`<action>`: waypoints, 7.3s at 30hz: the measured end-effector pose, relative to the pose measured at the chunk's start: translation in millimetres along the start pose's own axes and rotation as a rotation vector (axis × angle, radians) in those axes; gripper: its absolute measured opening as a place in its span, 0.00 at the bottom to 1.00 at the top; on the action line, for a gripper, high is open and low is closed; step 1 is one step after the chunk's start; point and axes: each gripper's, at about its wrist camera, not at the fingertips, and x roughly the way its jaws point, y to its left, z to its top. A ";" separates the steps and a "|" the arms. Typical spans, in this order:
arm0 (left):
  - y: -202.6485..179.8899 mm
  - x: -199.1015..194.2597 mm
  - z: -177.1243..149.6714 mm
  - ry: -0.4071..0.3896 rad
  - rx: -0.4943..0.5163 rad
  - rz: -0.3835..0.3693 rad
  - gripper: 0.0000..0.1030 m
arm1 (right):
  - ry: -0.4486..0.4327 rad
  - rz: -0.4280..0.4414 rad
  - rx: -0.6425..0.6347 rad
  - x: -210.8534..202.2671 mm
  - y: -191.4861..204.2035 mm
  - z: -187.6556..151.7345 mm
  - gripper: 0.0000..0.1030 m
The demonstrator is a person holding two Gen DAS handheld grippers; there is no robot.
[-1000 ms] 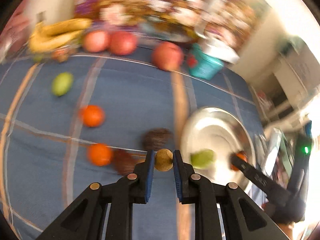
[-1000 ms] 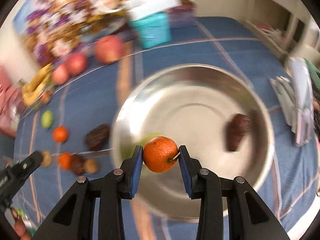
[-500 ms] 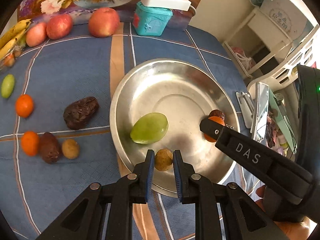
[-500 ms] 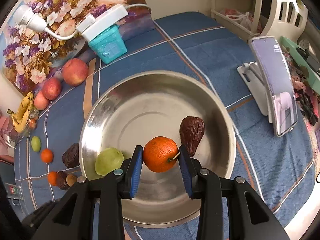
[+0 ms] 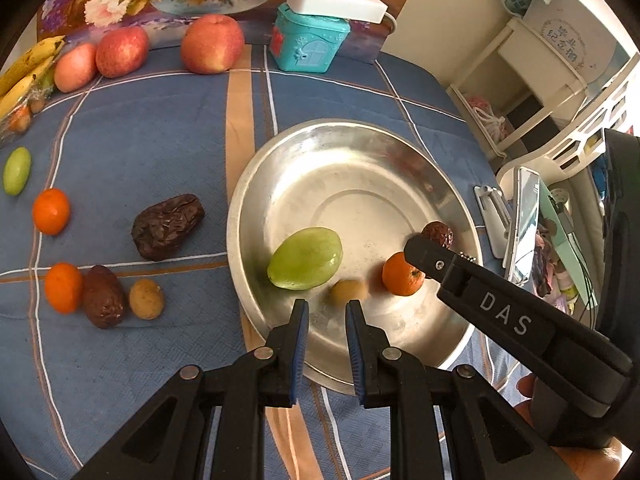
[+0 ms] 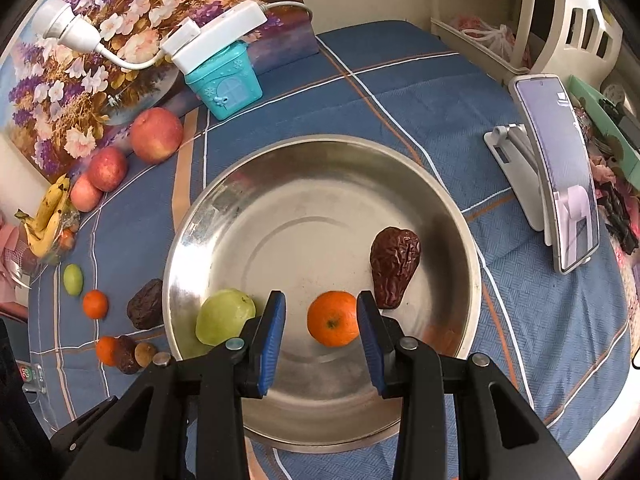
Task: Organize fruits
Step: 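Release the brown fruit into the plate with the left tool while the right tool releases the tangerine there, then withdraw both open tools from the plate back toward the fruits, then grasp a tangerine with the left tool while the right tool grasps a small brown round fruit, then release the tangerine into the plate with the left tool while the right tool releases the brown fruit there, then withdraw both open tools from the plate toward the dates on the cloth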
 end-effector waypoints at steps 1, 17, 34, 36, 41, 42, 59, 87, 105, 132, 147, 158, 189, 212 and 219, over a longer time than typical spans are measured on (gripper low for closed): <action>2.5 -0.9 0.2 0.001 -0.008 0.001 0.21 | 0.000 0.000 -0.002 -0.1 0.3 0.0 0.37; 127.9 -54.0 10.9 -0.110 -0.298 0.339 0.85 | 0.019 -0.005 -0.104 5.7 31.7 -4.0 0.66; 186.3 -102.2 3.2 -0.251 -0.423 0.484 1.00 | -0.040 0.140 -0.294 6.0 108.3 -30.3 0.98; 187.1 -100.2 3.9 -0.254 -0.424 0.469 1.00 | -0.049 0.161 -0.296 4.7 114.6 -32.8 0.98; 186.1 -93.9 7.4 -0.259 -0.431 0.401 1.00 | -0.055 0.189 -0.316 4.4 127.7 -37.3 0.98; 187.5 -91.5 7.9 -0.257 -0.442 0.385 1.00 | -0.053 0.201 -0.316 4.7 129.4 -38.2 0.98; 195.5 -81.6 12.0 -0.236 -0.456 0.302 1.00 | -0.082 0.260 -0.397 4.6 160.8 -43.2 0.86; 195.0 -31.8 8.9 -0.089 -0.573 0.083 0.36 | 0.126 0.266 -0.349 59.0 157.4 -56.9 0.30; 202.7 -63.9 1.5 -0.184 -0.625 0.098 0.36 | 0.171 0.305 -0.340 64.5 159.3 -61.4 0.25; 90.1 -46.1 26.5 -0.181 -0.285 0.030 0.36 | -0.061 0.105 -0.030 1.8 41.9 7.3 0.25; 25.1 6.1 44.6 -0.189 -0.075 0.010 0.37 | -0.073 0.073 0.058 6.2 -0.9 21.1 0.26; 21.9 5.6 43.6 -0.188 -0.054 0.013 0.44 | -0.046 0.075 0.044 14.0 2.0 21.4 0.26; 142.8 -56.4 27.2 -0.170 -0.363 0.410 0.96 | -0.024 0.024 -0.120 18.6 45.0 5.5 0.79; 155.9 -40.0 25.8 -0.147 -0.371 0.409 1.00 | -0.034 -0.043 -0.238 22.6 71.4 -6.5 0.95; 152.6 -5.0 22.5 -0.027 -0.325 0.399 1.00 | 0.006 -0.037 -0.272 34.3 78.2 -11.9 0.95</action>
